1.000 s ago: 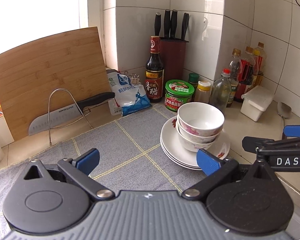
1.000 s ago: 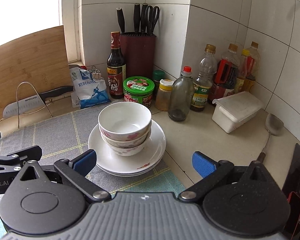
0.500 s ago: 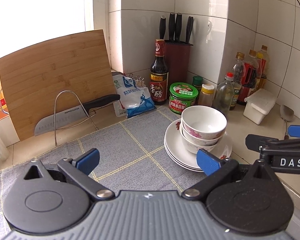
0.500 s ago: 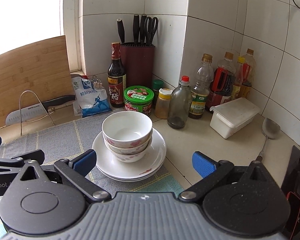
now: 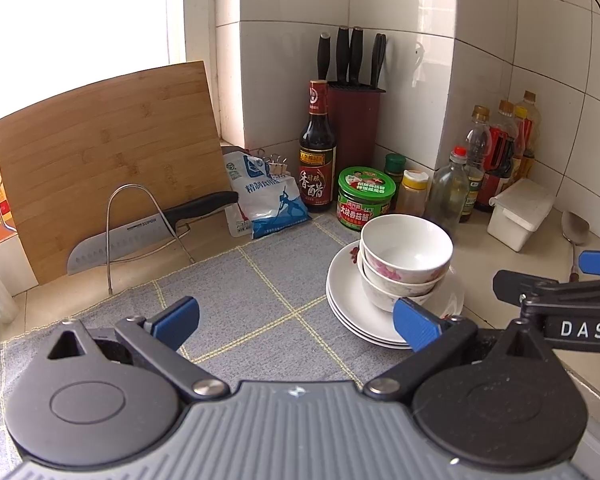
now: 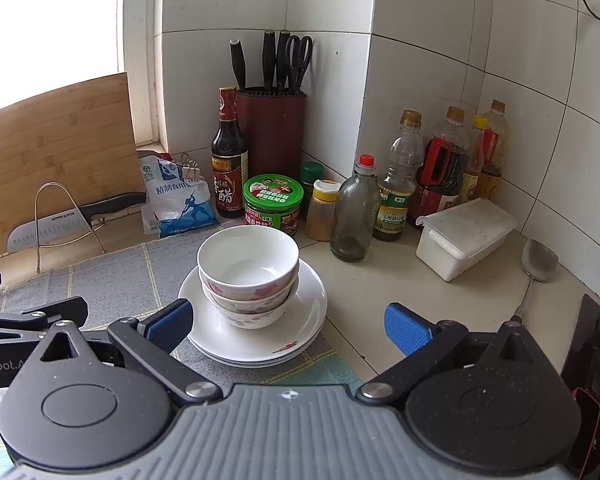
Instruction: Organize plates and bowls
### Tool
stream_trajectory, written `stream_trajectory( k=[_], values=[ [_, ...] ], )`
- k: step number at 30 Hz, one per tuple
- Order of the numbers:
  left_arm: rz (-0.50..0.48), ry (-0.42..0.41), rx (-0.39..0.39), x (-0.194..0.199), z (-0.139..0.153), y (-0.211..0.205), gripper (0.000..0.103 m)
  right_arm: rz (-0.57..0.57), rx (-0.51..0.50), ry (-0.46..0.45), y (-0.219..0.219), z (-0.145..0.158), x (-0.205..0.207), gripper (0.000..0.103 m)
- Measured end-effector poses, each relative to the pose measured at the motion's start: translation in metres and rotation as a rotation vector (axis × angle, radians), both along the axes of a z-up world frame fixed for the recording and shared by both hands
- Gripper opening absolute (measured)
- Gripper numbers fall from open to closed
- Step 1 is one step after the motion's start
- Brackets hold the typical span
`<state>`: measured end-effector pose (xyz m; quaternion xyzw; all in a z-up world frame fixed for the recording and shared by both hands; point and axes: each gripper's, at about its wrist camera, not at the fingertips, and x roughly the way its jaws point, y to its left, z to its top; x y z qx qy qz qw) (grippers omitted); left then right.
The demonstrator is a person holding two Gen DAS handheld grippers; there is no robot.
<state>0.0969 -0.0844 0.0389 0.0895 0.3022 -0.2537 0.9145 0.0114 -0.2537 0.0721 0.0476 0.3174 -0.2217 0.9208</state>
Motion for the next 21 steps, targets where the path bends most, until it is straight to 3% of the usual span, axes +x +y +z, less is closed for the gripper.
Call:
stream_trajectory(
  k=[21],
  values=[
    [0.009,0.004,0.004,0.0001,-0.0008,0.0002,0.103,0.001,-0.017,0.010,0.0024,0.0010,0.0015,0.103]
  ],
)
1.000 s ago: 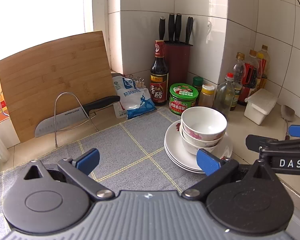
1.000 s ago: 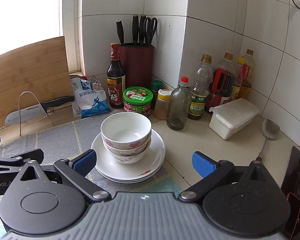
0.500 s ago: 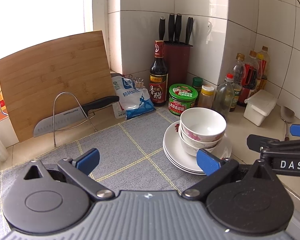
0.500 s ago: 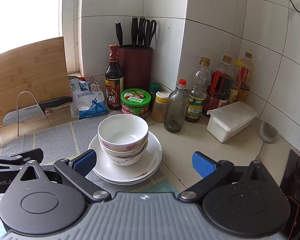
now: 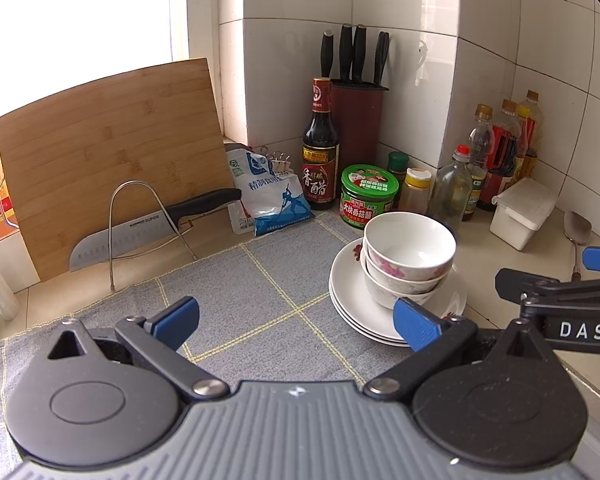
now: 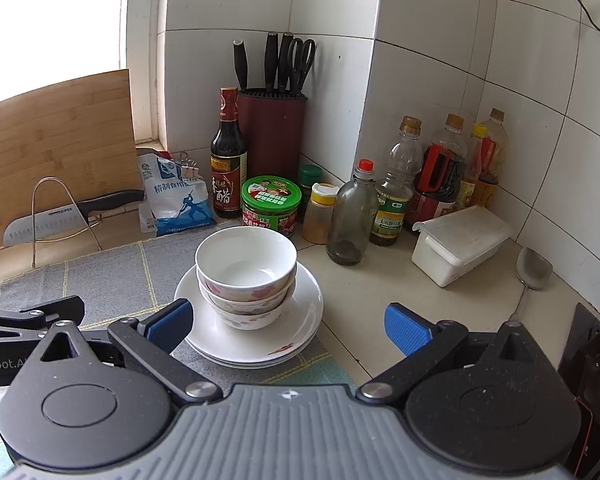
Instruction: Organize plates and bowls
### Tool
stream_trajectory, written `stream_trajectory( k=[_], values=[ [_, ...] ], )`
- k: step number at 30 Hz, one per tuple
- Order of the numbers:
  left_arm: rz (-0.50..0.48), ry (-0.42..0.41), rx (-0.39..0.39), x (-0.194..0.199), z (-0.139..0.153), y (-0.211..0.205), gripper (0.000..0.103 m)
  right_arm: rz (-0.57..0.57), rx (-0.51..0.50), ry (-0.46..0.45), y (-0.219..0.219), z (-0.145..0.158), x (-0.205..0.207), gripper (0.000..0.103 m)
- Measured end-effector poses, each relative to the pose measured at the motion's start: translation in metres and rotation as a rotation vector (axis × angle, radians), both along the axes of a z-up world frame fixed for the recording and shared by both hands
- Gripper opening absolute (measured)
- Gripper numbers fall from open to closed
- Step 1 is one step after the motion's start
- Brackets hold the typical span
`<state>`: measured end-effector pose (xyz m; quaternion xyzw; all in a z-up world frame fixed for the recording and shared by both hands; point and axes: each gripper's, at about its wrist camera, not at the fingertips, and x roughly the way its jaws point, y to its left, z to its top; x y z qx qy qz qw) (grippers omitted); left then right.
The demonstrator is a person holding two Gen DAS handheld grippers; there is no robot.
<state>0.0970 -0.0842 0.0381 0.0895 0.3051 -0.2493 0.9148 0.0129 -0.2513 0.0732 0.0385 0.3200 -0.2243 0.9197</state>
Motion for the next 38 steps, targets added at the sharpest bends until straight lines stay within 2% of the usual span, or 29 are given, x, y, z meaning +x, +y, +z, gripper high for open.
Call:
stream_trajectory(
  k=[38],
  values=[
    [-0.032,-0.004,-0.015,-0.0012,0.0031,0.0008,0.103,-0.022,-0.027,0.006,0.0046,0.0021,-0.0002,0.103]
  ],
)
